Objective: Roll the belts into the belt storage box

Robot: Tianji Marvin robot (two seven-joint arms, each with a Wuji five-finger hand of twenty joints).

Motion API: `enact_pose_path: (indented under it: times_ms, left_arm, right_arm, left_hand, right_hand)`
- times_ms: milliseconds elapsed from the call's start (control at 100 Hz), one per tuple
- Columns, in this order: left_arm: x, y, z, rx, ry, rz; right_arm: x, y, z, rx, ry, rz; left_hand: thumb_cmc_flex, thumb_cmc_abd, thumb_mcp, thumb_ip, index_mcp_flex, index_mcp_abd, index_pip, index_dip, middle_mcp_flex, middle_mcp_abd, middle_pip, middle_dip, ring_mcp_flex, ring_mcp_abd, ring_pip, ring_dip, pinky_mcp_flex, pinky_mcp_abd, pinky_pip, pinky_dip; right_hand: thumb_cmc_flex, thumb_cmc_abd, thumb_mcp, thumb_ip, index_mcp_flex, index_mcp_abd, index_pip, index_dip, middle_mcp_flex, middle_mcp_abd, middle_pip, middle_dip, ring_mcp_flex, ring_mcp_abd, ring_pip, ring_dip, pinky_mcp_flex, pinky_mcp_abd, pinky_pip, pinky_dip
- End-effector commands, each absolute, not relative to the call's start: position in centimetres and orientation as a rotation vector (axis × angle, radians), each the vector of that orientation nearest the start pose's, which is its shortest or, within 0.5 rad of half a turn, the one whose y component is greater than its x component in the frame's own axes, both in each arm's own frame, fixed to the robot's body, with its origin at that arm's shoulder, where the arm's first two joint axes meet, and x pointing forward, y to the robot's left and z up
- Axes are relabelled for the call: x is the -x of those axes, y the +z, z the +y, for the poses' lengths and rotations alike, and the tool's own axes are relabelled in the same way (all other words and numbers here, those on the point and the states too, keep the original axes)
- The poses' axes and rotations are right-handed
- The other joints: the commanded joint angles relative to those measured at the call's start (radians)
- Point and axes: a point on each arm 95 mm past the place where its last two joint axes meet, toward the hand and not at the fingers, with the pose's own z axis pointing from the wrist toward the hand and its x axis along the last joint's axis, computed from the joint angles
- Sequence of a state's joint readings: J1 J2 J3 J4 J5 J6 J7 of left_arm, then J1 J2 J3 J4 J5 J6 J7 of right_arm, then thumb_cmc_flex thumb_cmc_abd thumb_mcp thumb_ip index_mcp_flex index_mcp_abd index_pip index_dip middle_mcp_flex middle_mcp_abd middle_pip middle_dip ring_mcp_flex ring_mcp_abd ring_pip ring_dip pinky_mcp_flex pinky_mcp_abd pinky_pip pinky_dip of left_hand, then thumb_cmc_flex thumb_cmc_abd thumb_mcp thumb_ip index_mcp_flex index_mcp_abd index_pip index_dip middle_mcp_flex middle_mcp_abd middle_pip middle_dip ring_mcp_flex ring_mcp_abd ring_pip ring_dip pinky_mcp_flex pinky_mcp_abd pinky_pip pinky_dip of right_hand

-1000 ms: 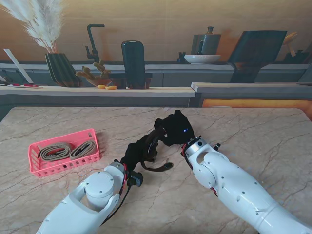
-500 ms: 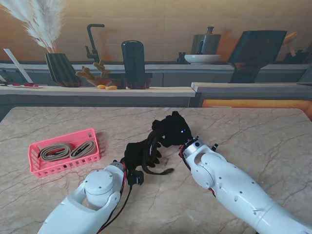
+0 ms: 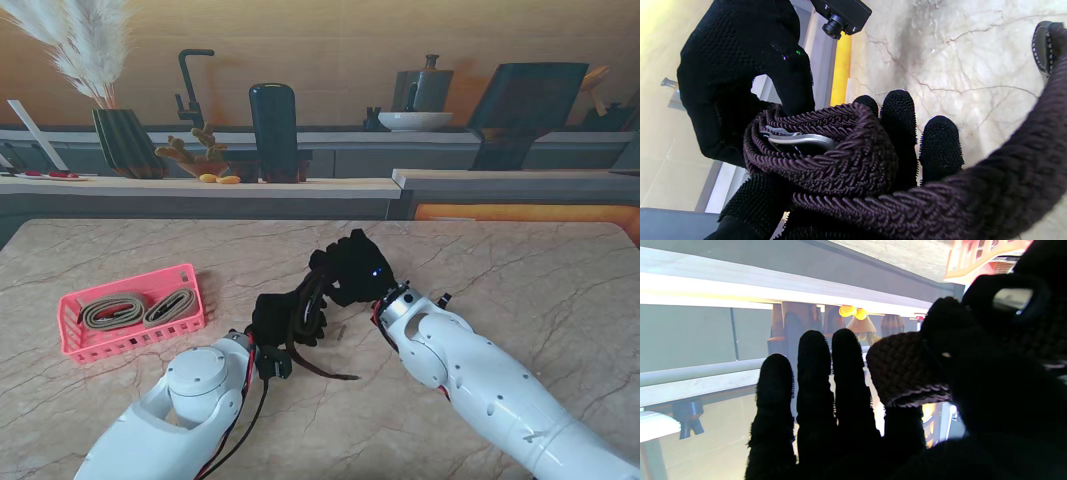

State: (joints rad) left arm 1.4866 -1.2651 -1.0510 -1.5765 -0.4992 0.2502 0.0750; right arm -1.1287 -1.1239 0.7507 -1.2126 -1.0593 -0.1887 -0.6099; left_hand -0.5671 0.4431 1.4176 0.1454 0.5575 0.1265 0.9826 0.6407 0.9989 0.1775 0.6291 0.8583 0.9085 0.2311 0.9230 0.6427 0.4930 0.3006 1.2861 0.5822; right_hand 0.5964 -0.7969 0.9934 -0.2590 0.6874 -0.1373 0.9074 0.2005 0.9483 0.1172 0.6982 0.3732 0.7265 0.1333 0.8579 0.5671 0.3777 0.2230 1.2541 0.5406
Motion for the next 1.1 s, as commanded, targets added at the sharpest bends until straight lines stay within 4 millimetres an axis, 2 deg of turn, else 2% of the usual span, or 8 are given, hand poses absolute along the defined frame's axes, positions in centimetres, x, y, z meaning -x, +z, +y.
enact_pose_path:
  times_ms: [0, 50, 90, 280, 440, 600, 870, 1090]
  left_arm:
    - [-39.4, -33.9, -11.2, 2.904, -1.979, 0.408]
    - [-39.4, -33.9, -11.2, 2.922, -1.967, 0.404]
    - [-39.4, -33.9, -11.2, 2.93, -1.963, 0.403]
    - [-39.3, -33.9, -11.2, 2.949, -1.958, 0.406]
    - [-39.2, -33.9, -11.1, 2.972, -1.947, 0.4]
    - [-39.1, -33.8, -11.2, 2.994, -1.922, 0.398]
    - [-39.0, -33.7, -11.3, 3.004, -1.881, 0.384]
    - [-39.0, -33.6, -11.4, 3.005, -1.863, 0.368]
  right_arm:
    - [-45.5, -30.8, 8.4, -0.523, 1.89, 1.458]
    - [-45.6, -30.8, 8.4, -0.499, 1.897, 1.476]
    - [-45.6, -30.8, 8.4, -0.481, 1.901, 1.487]
    - [-45.6, -30.9, 8.5, -0.44, 1.909, 1.52]
    - [-45.5, -30.9, 8.5, -0.426, 1.906, 1.528]
    - [-45.4, -30.5, 8.4, -0.388, 1.909, 1.526]
    - [-45.0, -29.9, 8.1, -0.309, 1.9, 1.565]
    - [-44.8, -29.8, 8.4, -0.258, 1.883, 1.639]
  left_hand:
    - [0.061, 0.255, 0.084, 0.006, 0.069, -0.15, 0.096, 0.028, 0.025, -0.023, 0.047, 0.019, 0.025, -0.056, 0.021, 0.016, 0.013, -0.003, 0.038, 0.006]
    - [0.06, 0.255, 0.083, 0.005, 0.069, -0.147, 0.095, 0.029, 0.025, -0.019, 0.046, 0.02, 0.025, -0.051, 0.021, 0.016, 0.011, -0.001, 0.038, 0.006]
    - [0.061, 0.255, 0.083, 0.005, 0.07, -0.144, 0.094, 0.03, 0.025, -0.019, 0.044, 0.019, 0.024, -0.05, 0.022, 0.016, 0.01, 0.0, 0.038, 0.007]
    - [0.062, 0.255, 0.085, 0.006, 0.072, -0.14, 0.09, 0.03, 0.027, -0.018, 0.04, 0.019, 0.024, -0.047, 0.021, 0.013, 0.011, 0.004, 0.039, 0.007]
    - [0.063, 0.255, 0.084, 0.007, 0.071, -0.135, 0.088, 0.032, 0.027, -0.015, 0.041, 0.021, 0.023, -0.046, 0.021, 0.012, 0.011, 0.006, 0.039, 0.007]
    - [0.065, 0.255, 0.084, 0.009, 0.072, -0.13, 0.088, 0.035, 0.027, -0.011, 0.042, 0.021, 0.024, -0.041, 0.024, 0.011, 0.011, 0.01, 0.039, 0.008]
    - [0.068, 0.255, 0.083, 0.01, 0.07, -0.114, 0.087, 0.034, 0.026, -0.003, 0.045, 0.016, 0.024, -0.036, 0.026, 0.005, 0.011, 0.019, 0.04, 0.009]
    - [0.067, 0.255, 0.081, 0.009, 0.067, -0.108, 0.088, 0.029, 0.022, -0.002, 0.048, 0.009, 0.022, -0.034, 0.028, -0.002, 0.011, 0.022, 0.04, 0.011]
  right_hand:
    - [-0.029, 0.061, 0.065, 0.056, -0.029, -0.068, 0.026, 0.067, -0.081, 0.035, 0.013, 0.016, -0.045, -0.006, -0.033, -0.017, -0.032, -0.01, -0.028, -0.018]
    - [-0.084, 0.088, 0.086, 0.134, -0.088, -0.066, -0.062, 0.169, -0.181, 0.061, 0.003, 0.011, -0.086, -0.005, -0.063, -0.026, -0.057, -0.015, -0.051, -0.018]
    - [-0.099, 0.094, 0.085, 0.157, -0.132, -0.075, -0.074, 0.204, -0.235, 0.073, 0.004, 0.012, -0.11, -0.003, -0.077, -0.03, -0.074, -0.016, -0.062, -0.02]
    - [-0.117, 0.092, 0.053, 0.155, -0.275, -0.105, -0.088, 0.243, -0.414, 0.107, -0.001, 0.004, -0.2, 0.0, -0.115, -0.041, -0.148, -0.017, -0.11, -0.029]
    - [-0.123, 0.099, 0.034, 0.157, -0.382, -0.08, -0.103, 0.243, -0.54, 0.117, 0.001, -0.001, -0.25, 0.003, -0.142, -0.051, -0.189, -0.02, -0.138, -0.032]
    - [-0.118, 0.099, 0.034, 0.158, -0.461, -0.151, -0.077, 0.255, -0.645, 0.125, 0.007, -0.01, -0.299, -0.005, -0.152, -0.057, -0.232, -0.028, -0.158, -0.03]
    - [-0.1, 0.086, 0.055, 0.155, -0.465, -0.227, -0.039, 0.268, -0.698, 0.125, -0.003, -0.023, -0.371, 0.001, -0.246, -0.104, -0.305, -0.019, -0.231, -0.038]
    - [-0.101, 0.087, 0.071, 0.149, -0.313, -0.247, -0.025, 0.274, -0.62, 0.094, -0.036, -0.034, -0.357, -0.005, -0.277, -0.117, -0.306, -0.016, -0.253, -0.027]
